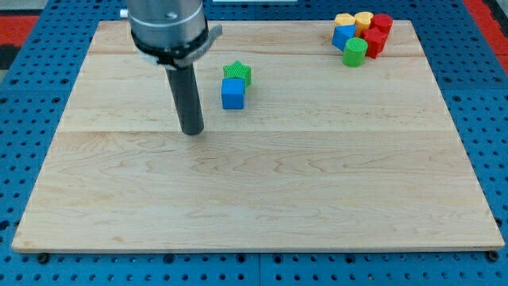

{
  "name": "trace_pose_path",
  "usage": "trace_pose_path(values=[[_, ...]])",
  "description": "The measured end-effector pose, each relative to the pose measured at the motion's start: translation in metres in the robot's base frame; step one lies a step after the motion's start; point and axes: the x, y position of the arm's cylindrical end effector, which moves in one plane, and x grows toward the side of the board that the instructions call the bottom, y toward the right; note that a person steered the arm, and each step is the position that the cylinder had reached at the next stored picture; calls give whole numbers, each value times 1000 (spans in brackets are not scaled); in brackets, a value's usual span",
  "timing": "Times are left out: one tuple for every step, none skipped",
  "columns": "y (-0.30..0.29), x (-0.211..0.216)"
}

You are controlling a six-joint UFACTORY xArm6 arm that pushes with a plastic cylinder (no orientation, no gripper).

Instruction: Move the blue cube closer to the blue triangle

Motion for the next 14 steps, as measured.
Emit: trace_pose_path(values=[[38,-33],[84,-50],[121,-62],[140,-77],[141,-88],[123,-86],[107,-86],[109,-91],[103,-98],[101,-107],[89,-117],[81,-117],[117,-117],[149,-117]])
